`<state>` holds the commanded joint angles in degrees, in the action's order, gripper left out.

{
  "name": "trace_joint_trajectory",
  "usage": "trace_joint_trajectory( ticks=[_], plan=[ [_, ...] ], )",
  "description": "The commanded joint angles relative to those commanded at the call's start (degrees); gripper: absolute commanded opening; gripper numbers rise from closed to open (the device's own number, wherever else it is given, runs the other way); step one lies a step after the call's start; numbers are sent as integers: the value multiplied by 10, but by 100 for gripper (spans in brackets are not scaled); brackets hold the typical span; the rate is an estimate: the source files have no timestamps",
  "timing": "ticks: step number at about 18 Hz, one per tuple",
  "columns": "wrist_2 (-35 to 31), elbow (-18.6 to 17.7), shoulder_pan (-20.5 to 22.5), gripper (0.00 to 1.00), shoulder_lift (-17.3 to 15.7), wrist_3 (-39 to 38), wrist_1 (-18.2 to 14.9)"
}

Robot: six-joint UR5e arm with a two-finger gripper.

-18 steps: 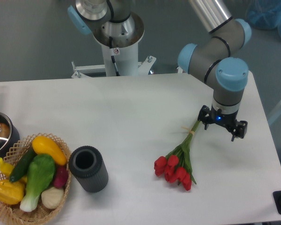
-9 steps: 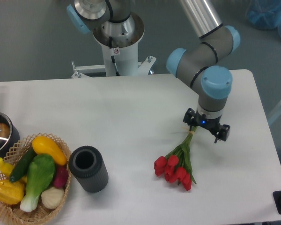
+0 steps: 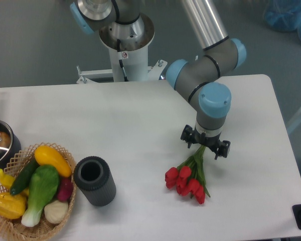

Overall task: Pick up the flowers from the table
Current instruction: 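Move the open gripper over the red tulip stems and lower onto them, then close the gripper around the tulip stems, then lift the grasped tulips up off the table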

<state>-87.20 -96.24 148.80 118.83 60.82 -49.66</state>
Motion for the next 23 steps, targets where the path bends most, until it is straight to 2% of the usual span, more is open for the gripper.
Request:
trace_joint_trajectory(
  ticks=[2, 7, 8, 9, 10, 11, 16, 23],
  plan=[
    [19, -4, -1, 100, -2, -4, 1],
    [22, 4, -7, 99, 2, -6, 8],
    [22, 5, -8, 82, 3, -7, 17],
    [22, 7, -11, 57, 3, -7, 19],
    [22, 7, -11, 25, 4, -8, 19],
    [21, 7, -11, 0, 4, -9, 19],
    [21, 13, -11, 0, 4, -8, 20],
    [19, 27, 7, 0, -14, -13, 18]
  ],
)
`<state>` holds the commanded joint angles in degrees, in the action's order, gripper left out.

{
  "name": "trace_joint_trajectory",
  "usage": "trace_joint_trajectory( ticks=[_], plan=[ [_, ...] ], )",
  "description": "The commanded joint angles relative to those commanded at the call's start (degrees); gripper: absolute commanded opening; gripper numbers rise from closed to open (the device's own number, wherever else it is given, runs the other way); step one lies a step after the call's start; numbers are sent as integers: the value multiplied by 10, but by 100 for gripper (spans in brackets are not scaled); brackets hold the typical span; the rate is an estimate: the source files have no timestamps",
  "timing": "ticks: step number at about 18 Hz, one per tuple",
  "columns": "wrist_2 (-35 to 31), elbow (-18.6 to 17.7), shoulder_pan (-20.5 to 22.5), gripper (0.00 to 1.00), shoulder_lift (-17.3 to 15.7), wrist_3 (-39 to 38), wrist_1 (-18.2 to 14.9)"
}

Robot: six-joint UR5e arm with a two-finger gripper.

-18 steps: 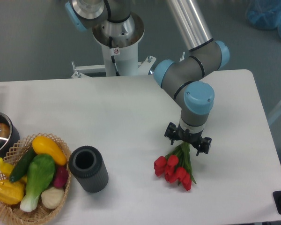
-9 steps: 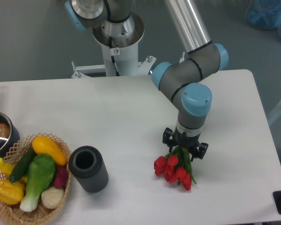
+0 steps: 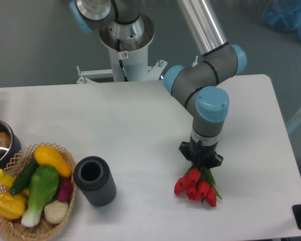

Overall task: Pick up the flowers from the table
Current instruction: 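Lift the grasped tulips up off the table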

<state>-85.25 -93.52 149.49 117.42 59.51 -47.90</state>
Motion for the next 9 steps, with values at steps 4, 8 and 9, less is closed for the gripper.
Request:
trace_joint_trajectory(
  ticks=[4, 8, 9],
  plan=[
    [-4, 30, 9, 0, -17, 2, -18],
    [-3, 67, 10, 0, -19, 6, -57],
    [-1, 77, 11, 0, -19, 7, -64]
  ],
)
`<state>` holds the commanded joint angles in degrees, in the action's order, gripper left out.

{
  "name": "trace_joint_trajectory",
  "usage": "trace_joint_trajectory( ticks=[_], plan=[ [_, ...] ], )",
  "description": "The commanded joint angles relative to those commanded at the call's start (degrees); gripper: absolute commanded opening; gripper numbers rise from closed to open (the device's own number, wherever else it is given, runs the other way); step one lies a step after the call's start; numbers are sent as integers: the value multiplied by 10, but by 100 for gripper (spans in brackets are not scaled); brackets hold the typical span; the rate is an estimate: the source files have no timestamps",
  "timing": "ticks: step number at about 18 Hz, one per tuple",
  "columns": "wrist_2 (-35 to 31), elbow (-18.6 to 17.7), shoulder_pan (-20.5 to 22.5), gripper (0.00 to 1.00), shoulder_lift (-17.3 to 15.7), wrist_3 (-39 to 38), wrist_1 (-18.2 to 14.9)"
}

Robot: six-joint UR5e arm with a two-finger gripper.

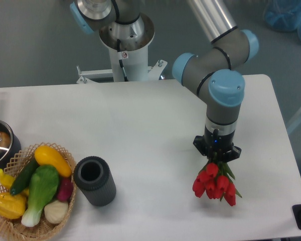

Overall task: Pick up the flowers from the table
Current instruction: 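Lift the grasped tulips up off the table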

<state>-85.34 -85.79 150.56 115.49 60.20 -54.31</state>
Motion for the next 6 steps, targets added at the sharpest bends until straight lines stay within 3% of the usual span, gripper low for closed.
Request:
trace_joint_trajectory(
  ticks=[6],
  plan=[
    [-1, 33, 10, 0, -6, 14, -41]
  ],
)
